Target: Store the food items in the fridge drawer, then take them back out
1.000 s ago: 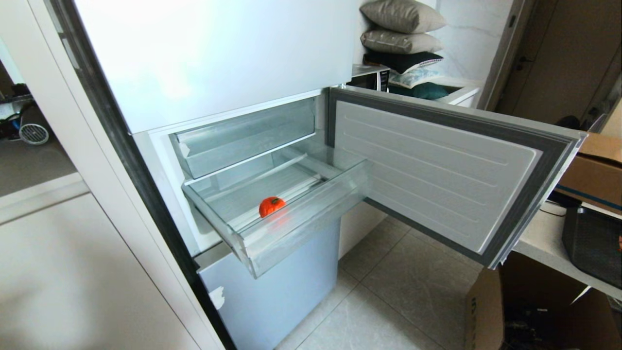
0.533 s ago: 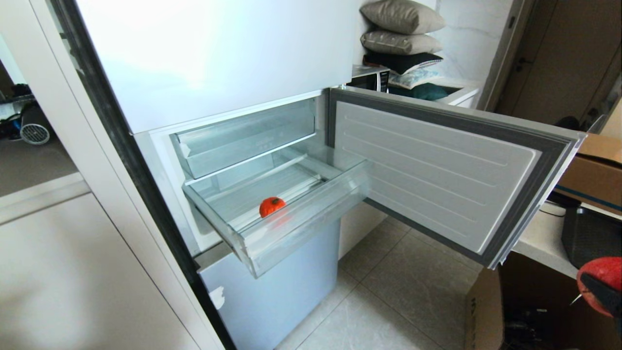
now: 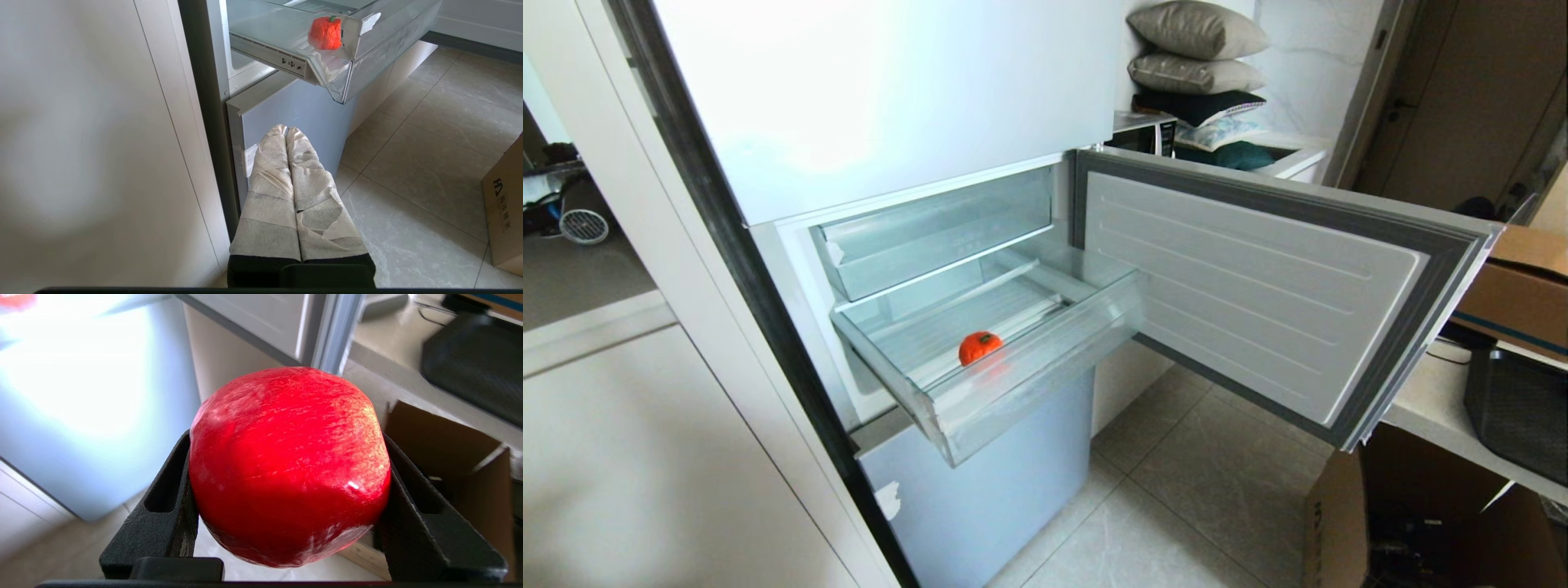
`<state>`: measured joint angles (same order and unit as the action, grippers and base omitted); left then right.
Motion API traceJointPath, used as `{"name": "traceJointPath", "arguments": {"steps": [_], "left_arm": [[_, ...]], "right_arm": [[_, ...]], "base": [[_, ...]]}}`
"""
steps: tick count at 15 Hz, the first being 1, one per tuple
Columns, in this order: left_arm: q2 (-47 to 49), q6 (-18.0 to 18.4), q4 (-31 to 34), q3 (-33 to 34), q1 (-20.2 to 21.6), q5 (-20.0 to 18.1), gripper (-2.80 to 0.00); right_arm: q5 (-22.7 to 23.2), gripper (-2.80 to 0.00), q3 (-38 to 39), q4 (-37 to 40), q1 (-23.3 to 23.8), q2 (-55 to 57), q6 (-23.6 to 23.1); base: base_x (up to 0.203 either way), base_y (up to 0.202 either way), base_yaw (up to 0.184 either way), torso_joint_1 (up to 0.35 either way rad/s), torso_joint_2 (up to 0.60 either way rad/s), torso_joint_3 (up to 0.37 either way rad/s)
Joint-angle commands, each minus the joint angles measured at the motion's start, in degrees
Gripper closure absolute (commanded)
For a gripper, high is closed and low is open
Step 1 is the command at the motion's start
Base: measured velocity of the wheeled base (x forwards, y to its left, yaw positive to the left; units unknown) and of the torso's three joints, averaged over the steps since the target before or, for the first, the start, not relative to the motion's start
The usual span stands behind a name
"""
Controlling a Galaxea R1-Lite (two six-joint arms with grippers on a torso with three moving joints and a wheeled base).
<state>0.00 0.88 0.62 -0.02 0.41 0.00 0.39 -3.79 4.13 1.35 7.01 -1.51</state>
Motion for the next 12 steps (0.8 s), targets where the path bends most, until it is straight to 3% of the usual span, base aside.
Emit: {"name": "traceJointPath", "arguments": {"steps": [1,10,12], "left_arm": [[0.09,0.0,0.0,0.02,0.02,0.0,0.0],[0.09,0.0,0.0,-0.06,0.02,0.0,0.0],[0.09,0.0,0.0,0.02,0.02,0.0,0.0]], "right_arm": [[-1.21,0.0,0.03,5.32,-1.32,-7.01,-0.83],[-1.18,0.0,0.1,5.18,-1.35,-7.01,-0.33],[-1.18,0.0,0.1,5.18,-1.35,-7.01,-0.33]], "base": [[0.0,0.0,0.0,0.0,0.0,0.0],[0.0,0.0,0.0,0.0,0.0,0.0],[-0.002,-0.007,0.108,0.003,0.0,0.002]]}}
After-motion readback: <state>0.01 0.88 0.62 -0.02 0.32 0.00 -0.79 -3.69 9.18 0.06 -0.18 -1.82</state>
